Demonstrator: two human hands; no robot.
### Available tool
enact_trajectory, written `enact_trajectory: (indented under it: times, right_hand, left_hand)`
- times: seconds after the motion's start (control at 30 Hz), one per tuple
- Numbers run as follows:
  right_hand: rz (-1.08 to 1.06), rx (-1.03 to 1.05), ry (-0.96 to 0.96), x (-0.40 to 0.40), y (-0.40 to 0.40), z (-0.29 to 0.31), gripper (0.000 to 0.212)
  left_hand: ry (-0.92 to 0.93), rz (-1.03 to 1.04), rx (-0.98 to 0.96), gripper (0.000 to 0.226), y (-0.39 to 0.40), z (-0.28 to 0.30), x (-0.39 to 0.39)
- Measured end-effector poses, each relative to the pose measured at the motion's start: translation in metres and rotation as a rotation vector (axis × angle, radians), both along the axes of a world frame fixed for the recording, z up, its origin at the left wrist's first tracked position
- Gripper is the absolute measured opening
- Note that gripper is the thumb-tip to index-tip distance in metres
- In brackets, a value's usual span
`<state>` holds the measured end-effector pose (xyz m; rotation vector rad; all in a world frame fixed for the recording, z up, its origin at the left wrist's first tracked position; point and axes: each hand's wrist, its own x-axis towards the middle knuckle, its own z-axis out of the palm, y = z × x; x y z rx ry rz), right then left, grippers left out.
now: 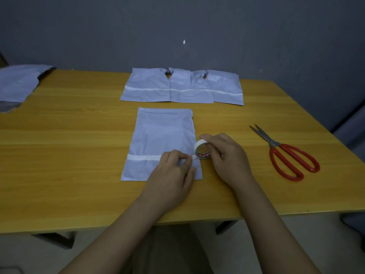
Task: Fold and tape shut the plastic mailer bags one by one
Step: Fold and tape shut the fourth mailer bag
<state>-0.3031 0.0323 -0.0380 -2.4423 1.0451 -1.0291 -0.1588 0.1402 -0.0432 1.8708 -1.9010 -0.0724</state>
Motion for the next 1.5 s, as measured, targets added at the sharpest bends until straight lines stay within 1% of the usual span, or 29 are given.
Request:
enact_trajectory:
  times: [0.17, 0.33, 0.4, 0.47, 0.57, 0.67, 0.87, 1.0, 1.1, 1.2, 1.33, 1.43, 1.5]
  right_hand:
    - [-0.034, -0.045, 0.031, -0.005, -0.004, 0.0, 0.034]
    - [-0.119, -0.083, 0.064, -0.006, -0.001, 0.003, 0.031]
    - [-0.131, -0.094, 0.064, -0.006, -0.001, 0.004, 0.03]
    - [-0.124, -0.087, 0.057, -0.006, -0.001, 0.003, 0.031]
    - [-0.096, -0.09, 0.026, -0.007, -0.001, 0.002, 0.033]
    - [-0.09, -0.075, 0.007, -0.006, -0.001, 0.002, 0.032]
    - [-0.082, -0.05, -0.006, -0.007, 0.0, 0.002, 0.03]
    - [-0.088, -0.037, 0.011, -0.007, 0.0, 0.002, 0.033]
    - [-0.088, -0.037, 0.017, -0.007, 0.001, 0.003, 0.033]
    - [-0.077, -0.037, 0.034, -0.007, 0.002, 0.005, 0.035]
    - [-0.076, -0.041, 0.048, -0.006, 0.002, 0.005, 0.036]
    - [-0.075, -0.045, 0.044, -0.006, 0.003, 0.005, 0.035]
    - [-0.069, -0.047, 0.033, -0.006, 0.003, 0.005, 0.034]
  left_hand:
    - [0.01, 0.007, 0.007, 0.055, 0.001, 0.003, -0.002]
    - [-0.018, 0.002, 0.022, 0.064, 0.001, 0.003, -0.001]
    - [-0.024, 0.005, 0.017, 0.059, 0.001, 0.003, -0.001]
    - [-0.018, 0.011, 0.012, 0.055, 0.001, 0.003, -0.001]
    - [-0.022, 0.014, 0.001, 0.056, 0.002, 0.005, -0.002]
    - [-0.004, 0.018, 0.03, 0.047, 0.001, 0.005, -0.002]
    - [0.01, 0.018, 0.037, 0.05, 0.0, 0.005, -0.001]
    - [-0.049, 0.006, 0.044, 0.066, -0.001, 0.007, -0.001]
    - [-0.067, -0.012, 0.057, 0.057, 0.0, 0.005, -0.002]
    - [-0.136, -0.013, 0.069, 0.067, -0.001, 0.008, -0.003]
    - [-0.241, 0.005, 0.045, 0.054, -0.004, 0.012, -0.005]
    - [-0.345, -0.044, 0.017, 0.052, -0.006, 0.015, -0.004]
    - [-0.371, -0.073, 0.03, 0.053, -0.007, 0.016, -0.003]
